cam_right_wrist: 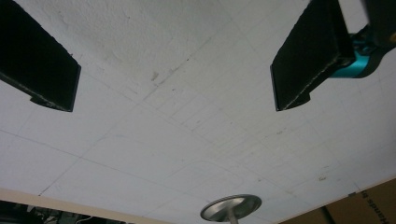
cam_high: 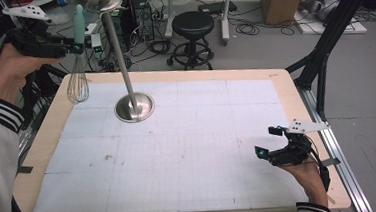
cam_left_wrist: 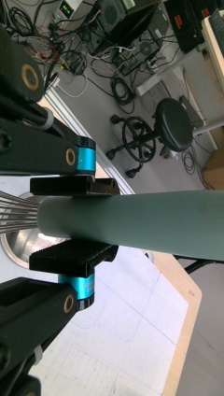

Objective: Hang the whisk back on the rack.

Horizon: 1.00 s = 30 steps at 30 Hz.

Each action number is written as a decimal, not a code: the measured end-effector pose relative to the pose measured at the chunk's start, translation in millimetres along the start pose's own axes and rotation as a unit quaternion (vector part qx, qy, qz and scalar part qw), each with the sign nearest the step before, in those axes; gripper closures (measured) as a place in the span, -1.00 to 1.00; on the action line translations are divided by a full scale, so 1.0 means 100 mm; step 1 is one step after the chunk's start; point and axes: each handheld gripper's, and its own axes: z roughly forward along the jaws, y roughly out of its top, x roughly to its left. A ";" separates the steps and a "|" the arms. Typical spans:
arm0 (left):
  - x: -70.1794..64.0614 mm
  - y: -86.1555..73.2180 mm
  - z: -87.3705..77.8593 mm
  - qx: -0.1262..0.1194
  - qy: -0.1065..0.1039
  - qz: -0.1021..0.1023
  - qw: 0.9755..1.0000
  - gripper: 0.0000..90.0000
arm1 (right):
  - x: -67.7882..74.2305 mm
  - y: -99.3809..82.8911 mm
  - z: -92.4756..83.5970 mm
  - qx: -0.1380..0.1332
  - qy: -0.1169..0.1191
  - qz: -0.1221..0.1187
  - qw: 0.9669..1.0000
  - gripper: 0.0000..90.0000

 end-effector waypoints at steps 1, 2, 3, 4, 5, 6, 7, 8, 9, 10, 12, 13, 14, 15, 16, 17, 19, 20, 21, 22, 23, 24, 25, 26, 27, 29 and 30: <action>0.00 0.00 0.02 0.001 0.000 -0.001 1.000 0.55 | 0.00 0.00 0.00 0.000 0.000 0.000 1.000 -0.98; 0.00 0.00 0.03 0.000 0.000 0.000 1.000 0.55 | 0.00 0.00 0.00 0.000 0.000 0.000 1.000 -0.98; 0.00 0.00 0.04 0.000 0.002 -0.003 1.000 0.54 | 0.00 0.00 0.00 -0.001 0.000 0.000 1.000 -0.98; 0.00 0.01 0.06 0.000 0.002 -0.003 1.000 0.55 | 0.00 0.00 0.00 -0.001 0.000 0.002 1.000 -0.98; 0.00 0.01 0.06 0.000 0.001 -0.005 1.000 0.54 | -0.01 0.00 -0.01 -0.001 0.000 0.002 1.000 -0.98; -0.01 0.01 0.08 -0.002 0.003 -0.005 1.000 0.54 | -0.01 0.00 -0.01 -0.001 0.000 0.002 1.000 -0.98; -0.01 0.01 0.09 -0.001 0.005 -0.005 1.000 0.54 | -0.01 0.00 -0.01 -0.001 0.000 0.002 1.000 -0.98; -0.01 0.01 0.10 0.000 0.005 -0.006 1.000 0.54 | -0.01 0.00 -0.01 -0.001 0.000 0.001 1.000 -0.98; -0.01 0.02 0.11 0.000 0.007 -0.005 1.000 0.54 | -0.01 0.00 -0.01 -0.001 0.000 0.002 1.000 -0.98; -0.01 0.02 0.12 -0.001 0.007 -0.005 1.000 0.54 | -0.01 0.00 -0.01 -0.001 0.000 0.001 1.000 -0.98; -0.02 0.02 0.14 -0.002 0.007 -0.008 1.000 0.54 | -0.01 0.00 -0.01 -0.001 0.000 0.002 1.000 -0.98; -0.02 0.02 0.15 -0.003 0.008 -0.007 1.000 0.54 | -0.01 0.00 -0.01 -0.001 0.000 0.003 1.000 -0.98; -0.02 0.02 0.16 -0.003 0.008 -0.008 1.000 0.54 | -0.01 0.00 -0.01 -0.002 -0.001 0.002 1.000 -0.98; -0.02 0.02 0.16 -0.004 0.007 -0.009 1.000 0.54 | -0.01 -0.01 -0.01 -0.002 -0.001 0.002 1.000 -0.98; -0.02 0.02 0.17 -0.005 0.008 -0.008 1.000 0.54 | -0.01 -0.01 -0.01 -0.002 -0.001 0.001 1.000 -0.98; -0.02 0.02 0.17 -0.004 0.010 -0.008 1.000 0.53 | -0.01 -0.01 -0.01 -0.002 -0.001 0.001 1.000 -0.98; -0.03 0.01 0.18 -0.004 0.023 -0.001 1.000 0.53 | -0.01 0.00 -0.01 -0.003 -0.001 0.001 1.000 -0.98; -0.03 0.00 0.18 -0.006 0.031 0.002 0.999 0.52 | -0.01 0.00 -0.01 -0.003 -0.001 0.000 1.000 -0.98; -0.03 -0.01 0.18 -0.008 0.035 0.003 0.999 0.51 | -0.01 -0.01 -0.01 -0.003 0.000 0.000 1.000 -0.98; -0.04 -0.01 0.18 -0.010 0.040 0.008 0.999 0.43 | -0.01 0.00 -0.01 -0.003 0.000 0.000 1.000 -0.98; -0.04 0.00 0.16 -0.012 0.040 0.011 0.999 0.31 | -0.01 0.00 -0.02 -0.003 0.000 0.000 1.000 -0.98; -0.05 -0.01 0.14 -0.014 0.032 0.009 0.999 0.25 | -0.01 0.00 -0.02 -0.005 0.000 0.000 1.000 -0.98; -0.06 -0.01 0.13 -0.015 0.027 0.011 0.999 0.18 | -0.01 0.00 -0.02 -0.006 -0.001 -0.002 1.000 -0.98; -0.07 -0.01 0.11 -0.013 0.029 0.011 0.999 0.05 | -0.01 0.00 -0.02 -0.006 -0.001 -0.002 1.000 -0.98; -0.08 -0.01 0.09 -0.010 0.030 0.010 0.999 -0.09 | -0.01 0.00 -0.02 -0.005 0.000 0.000 1.000 -0.98; -0.10 -0.01 0.02 -0.009 0.028 0.009 1.000 -0.28 | -0.01 -0.01 -0.02 -0.003 0.000 -0.001 1.000 -0.98; -0.11 -0.02 -0.02 -0.012 0.028 0.012 0.999 -0.32 | -0.01 -0.01 -0.01 -0.003 0.000 -0.001 1.000 -0.98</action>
